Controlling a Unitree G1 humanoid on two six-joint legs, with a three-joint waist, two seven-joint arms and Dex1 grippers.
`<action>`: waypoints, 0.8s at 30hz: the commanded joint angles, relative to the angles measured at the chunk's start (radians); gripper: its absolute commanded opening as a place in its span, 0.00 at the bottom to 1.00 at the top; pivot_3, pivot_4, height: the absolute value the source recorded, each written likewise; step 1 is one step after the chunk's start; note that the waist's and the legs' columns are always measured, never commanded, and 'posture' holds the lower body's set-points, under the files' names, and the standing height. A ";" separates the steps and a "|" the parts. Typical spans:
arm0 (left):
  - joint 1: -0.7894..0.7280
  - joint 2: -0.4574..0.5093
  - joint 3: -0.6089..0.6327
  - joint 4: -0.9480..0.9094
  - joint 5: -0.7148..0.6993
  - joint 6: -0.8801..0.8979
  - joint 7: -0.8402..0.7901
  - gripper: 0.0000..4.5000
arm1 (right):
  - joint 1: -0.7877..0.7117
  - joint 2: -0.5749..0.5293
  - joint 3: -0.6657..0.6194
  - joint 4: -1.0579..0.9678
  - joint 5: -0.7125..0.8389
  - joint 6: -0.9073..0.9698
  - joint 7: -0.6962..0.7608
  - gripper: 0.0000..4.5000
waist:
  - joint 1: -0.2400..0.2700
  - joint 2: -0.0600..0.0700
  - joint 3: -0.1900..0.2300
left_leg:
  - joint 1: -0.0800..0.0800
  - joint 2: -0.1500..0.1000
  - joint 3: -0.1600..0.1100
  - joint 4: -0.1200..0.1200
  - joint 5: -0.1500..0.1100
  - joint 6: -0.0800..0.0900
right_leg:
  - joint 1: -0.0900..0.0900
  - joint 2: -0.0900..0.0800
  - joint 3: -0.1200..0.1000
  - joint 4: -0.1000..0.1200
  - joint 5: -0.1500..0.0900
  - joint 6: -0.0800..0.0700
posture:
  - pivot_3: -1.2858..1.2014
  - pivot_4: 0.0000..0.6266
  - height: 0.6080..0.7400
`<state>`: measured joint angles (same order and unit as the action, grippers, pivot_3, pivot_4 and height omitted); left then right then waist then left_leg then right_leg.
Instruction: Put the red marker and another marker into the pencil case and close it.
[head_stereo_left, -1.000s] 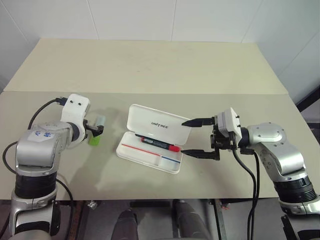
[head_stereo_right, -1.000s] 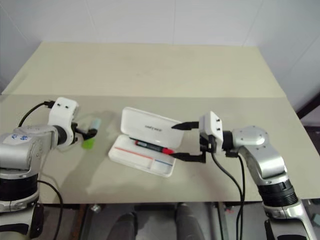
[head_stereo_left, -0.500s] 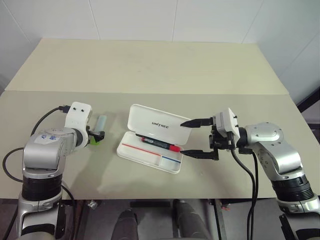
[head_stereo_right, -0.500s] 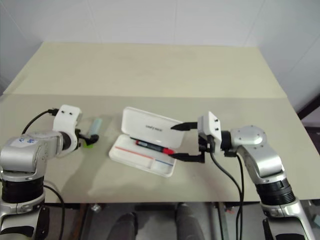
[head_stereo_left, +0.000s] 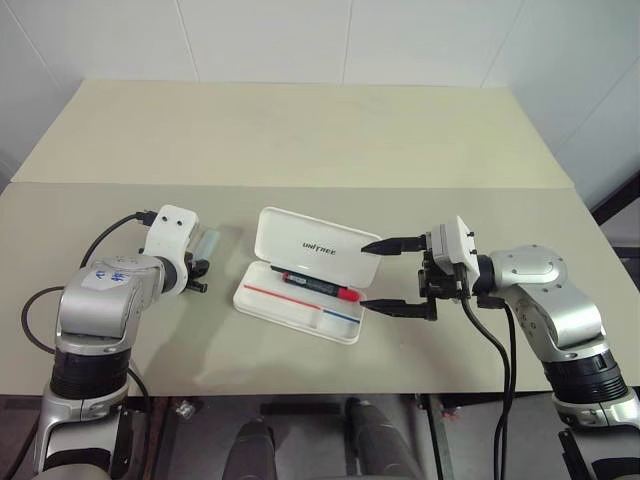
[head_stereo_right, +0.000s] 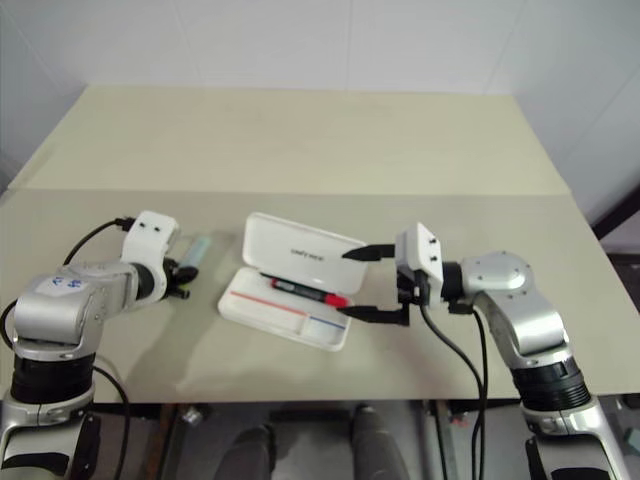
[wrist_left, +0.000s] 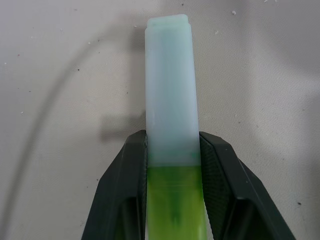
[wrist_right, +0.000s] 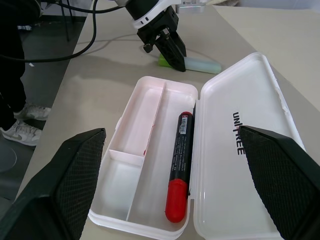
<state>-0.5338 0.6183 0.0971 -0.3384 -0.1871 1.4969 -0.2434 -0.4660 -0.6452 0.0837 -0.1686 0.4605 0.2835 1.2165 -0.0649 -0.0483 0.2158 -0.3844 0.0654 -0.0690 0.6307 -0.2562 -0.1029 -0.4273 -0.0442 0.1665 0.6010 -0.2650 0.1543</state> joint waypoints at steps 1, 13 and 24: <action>-0.008 0.004 -0.010 0.023 0.008 -0.016 0.004 0.25 | -0.004 -0.006 -0.012 -0.031 0.002 -0.010 -0.005 1.00 | -0.003 0.000 0.000 | 0.000 0.000 0.000 0.000 0.000 0.000 | 0.000 0.000 0.000 -0.001 0.001 -0.001 | 0.52 0.24 1.00; -0.125 0.090 -0.001 0.115 -0.033 -0.339 -0.161 0.25 | -0.016 0.001 -0.016 -0.023 -0.004 -0.015 -0.012 1.00 | -0.017 0.000 0.000 | -0.002 0.000 0.000 0.000 0.002 0.001 | 0.001 0.000 0.000 -0.007 0.004 -0.001 | 0.52 0.24 1.00; -0.156 0.241 0.002 0.048 -0.263 -0.804 -0.738 0.25 | 0.017 -0.005 -0.038 -0.057 0.001 -0.019 -0.049 1.00 | -0.018 0.000 0.000 | -0.004 0.000 0.000 -0.009 0.001 0.002 | -0.003 0.000 0.000 -0.009 0.011 0.015 | 0.52 0.24 1.00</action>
<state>-0.6763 0.8331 0.0829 -0.2369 -0.3911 0.7386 -0.8762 -0.4525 -0.6450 0.0780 -0.1897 0.4490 0.2826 1.1772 -0.0827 -0.0481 0.2162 -0.3888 0.0655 -0.0686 0.6213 -0.2552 -0.1013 -0.4301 -0.0445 0.1664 0.5916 -0.2544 0.1691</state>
